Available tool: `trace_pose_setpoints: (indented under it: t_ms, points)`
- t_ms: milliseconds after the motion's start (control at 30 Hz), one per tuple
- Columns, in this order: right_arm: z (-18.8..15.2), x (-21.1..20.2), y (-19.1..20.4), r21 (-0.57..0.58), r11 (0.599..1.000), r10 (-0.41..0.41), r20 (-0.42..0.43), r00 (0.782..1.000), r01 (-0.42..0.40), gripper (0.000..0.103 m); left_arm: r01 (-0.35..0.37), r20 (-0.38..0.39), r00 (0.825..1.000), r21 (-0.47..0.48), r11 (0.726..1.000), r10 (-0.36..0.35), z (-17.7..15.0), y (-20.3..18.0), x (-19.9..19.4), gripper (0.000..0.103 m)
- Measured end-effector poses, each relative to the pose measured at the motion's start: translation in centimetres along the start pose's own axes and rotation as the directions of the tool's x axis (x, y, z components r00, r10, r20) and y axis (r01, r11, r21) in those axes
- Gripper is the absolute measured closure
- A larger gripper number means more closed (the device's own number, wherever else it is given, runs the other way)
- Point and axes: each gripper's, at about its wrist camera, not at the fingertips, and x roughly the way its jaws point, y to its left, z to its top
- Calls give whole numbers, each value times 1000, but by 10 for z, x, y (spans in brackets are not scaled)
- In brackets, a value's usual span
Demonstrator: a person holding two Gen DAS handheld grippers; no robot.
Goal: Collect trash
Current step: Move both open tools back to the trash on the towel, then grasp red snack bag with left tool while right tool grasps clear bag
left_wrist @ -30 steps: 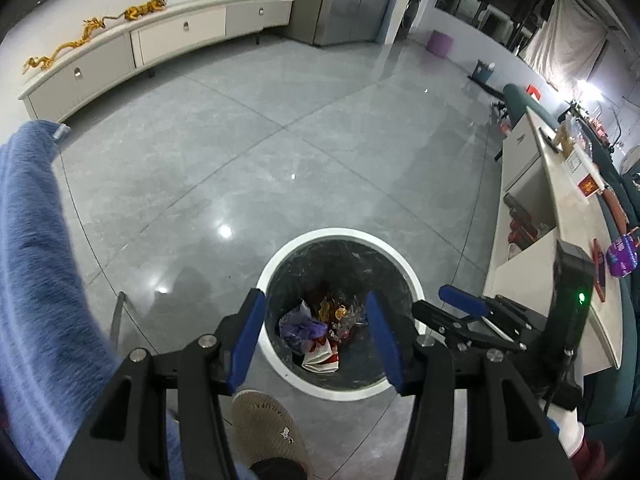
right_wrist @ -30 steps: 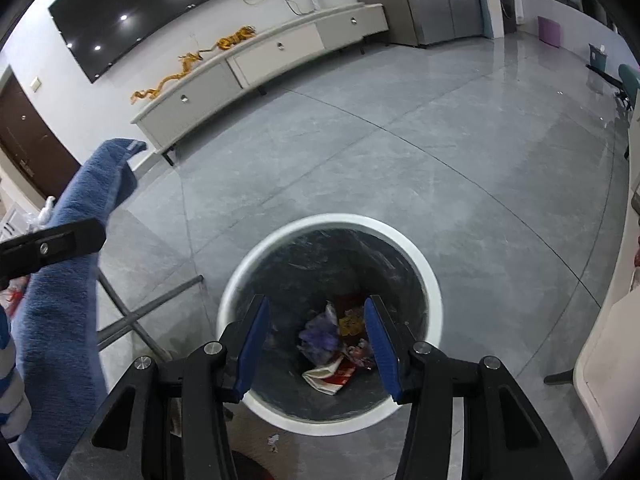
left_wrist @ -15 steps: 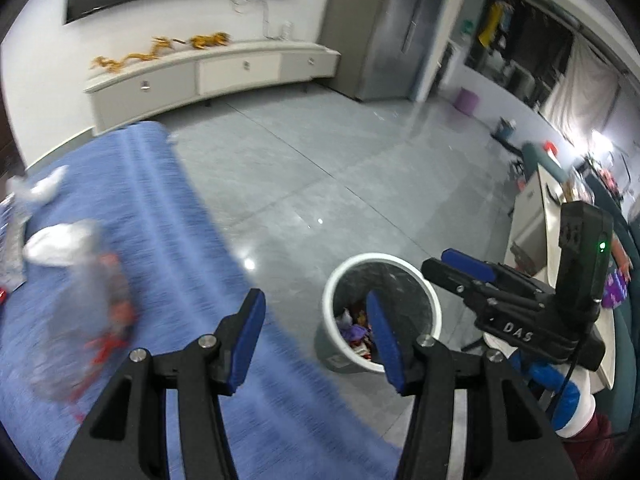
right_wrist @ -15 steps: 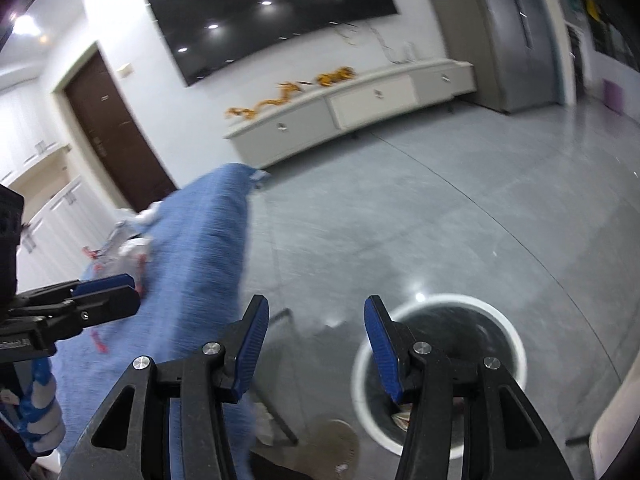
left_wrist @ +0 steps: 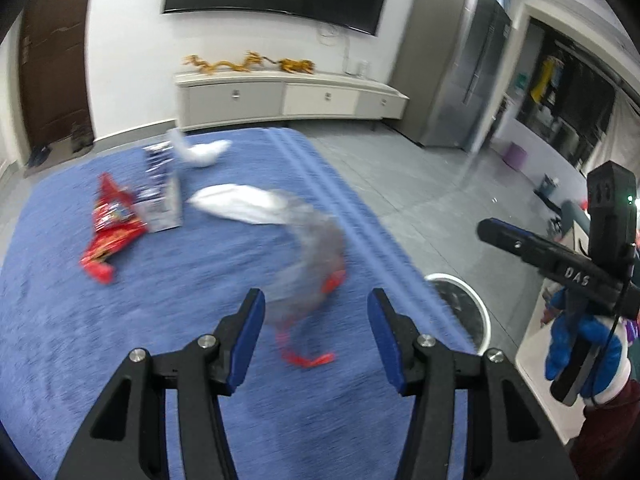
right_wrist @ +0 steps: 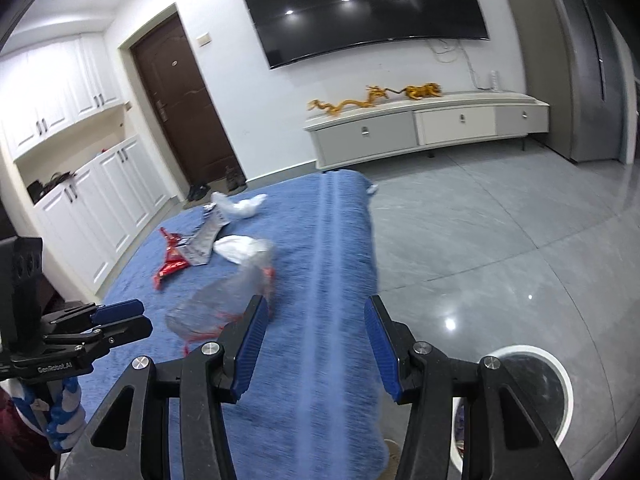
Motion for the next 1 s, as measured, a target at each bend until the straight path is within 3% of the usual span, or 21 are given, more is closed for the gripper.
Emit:
trace_pose_setpoints:
  t_ms: [267, 467, 567, 1000]
  points:
    - [8, 28, 42, -47, 998, 31, -57, 998, -33, 52, -56, 7, 998, -139, 989, 57, -22, 82, -17, 51]
    - [8, 50, 57, -47, 998, 40, -97, 994, -45, 46, -97, 3, 995, -190, 977, 99, -29, 119, -20, 49]
    - [7, 62, 61, -43, 998, 42, -119, 992, -48, 46, -120, 12, 992, -207, 971, 125, -26, 139, -18, 39]
    - [13, 119, 65, -54, 997, 46, -200, 979, -58, 43, -183, -12, 983, -230, 956, 185, 28, 206, 42, 39]
